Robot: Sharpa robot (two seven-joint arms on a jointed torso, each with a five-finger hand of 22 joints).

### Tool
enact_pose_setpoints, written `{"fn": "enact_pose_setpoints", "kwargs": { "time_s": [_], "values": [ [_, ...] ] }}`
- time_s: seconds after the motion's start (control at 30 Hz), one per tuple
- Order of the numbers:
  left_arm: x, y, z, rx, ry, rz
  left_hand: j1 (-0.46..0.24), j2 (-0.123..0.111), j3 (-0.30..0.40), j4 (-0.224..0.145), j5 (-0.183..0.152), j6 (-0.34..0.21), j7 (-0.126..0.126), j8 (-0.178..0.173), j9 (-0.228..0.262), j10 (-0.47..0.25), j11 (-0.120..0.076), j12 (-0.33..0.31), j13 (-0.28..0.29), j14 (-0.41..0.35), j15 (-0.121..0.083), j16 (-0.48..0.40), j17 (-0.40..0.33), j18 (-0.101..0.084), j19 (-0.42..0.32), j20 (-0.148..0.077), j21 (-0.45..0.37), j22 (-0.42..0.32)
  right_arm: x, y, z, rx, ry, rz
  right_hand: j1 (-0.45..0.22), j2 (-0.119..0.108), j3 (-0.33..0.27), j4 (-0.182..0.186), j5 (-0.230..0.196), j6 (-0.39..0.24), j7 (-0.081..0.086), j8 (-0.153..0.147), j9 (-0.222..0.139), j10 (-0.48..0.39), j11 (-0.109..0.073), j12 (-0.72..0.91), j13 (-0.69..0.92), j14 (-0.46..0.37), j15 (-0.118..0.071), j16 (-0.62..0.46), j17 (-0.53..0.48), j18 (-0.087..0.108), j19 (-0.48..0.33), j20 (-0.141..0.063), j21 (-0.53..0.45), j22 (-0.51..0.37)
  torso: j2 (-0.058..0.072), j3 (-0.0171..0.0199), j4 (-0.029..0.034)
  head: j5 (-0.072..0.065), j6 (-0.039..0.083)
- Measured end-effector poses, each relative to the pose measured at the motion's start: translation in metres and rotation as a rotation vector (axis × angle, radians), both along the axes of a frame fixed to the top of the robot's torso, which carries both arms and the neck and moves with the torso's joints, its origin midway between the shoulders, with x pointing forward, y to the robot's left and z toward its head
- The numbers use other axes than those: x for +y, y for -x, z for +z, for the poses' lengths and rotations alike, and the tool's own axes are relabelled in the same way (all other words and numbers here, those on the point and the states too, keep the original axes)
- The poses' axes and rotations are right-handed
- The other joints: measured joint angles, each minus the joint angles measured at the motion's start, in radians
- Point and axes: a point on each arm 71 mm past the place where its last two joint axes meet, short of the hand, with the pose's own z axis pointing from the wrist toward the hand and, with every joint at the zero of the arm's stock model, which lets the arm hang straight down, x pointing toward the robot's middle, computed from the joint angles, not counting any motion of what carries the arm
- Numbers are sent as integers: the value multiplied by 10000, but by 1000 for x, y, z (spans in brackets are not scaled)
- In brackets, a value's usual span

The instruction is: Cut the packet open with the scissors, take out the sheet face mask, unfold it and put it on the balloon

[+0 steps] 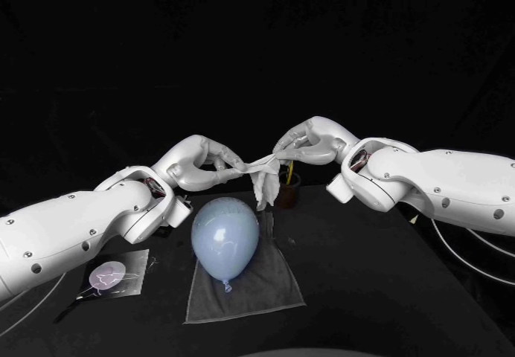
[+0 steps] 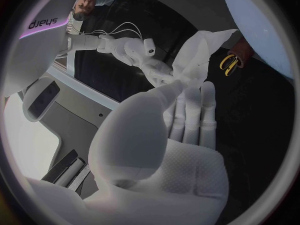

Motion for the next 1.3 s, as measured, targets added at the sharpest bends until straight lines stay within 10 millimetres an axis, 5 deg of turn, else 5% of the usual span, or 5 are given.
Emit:
{"fn": "enact_pose_setpoints", "kwargs": {
  "time_s": [1.3],
  "values": [
    [42,-65,57,-1396,-599,1380,-114,33,67,-68,0,-65,6,86,183,-192,88,-36,-4,-171,73,0,23,-88,-138,68,0,40,12,-36,52,-4001,2360,-275,-64,-65,12,-68,-6,-117,-53,406,0,-71,-37,361,223,40,-38,193,-31,-74,115,-39,76,50,1,-2,0,113,297]
  ]
}}
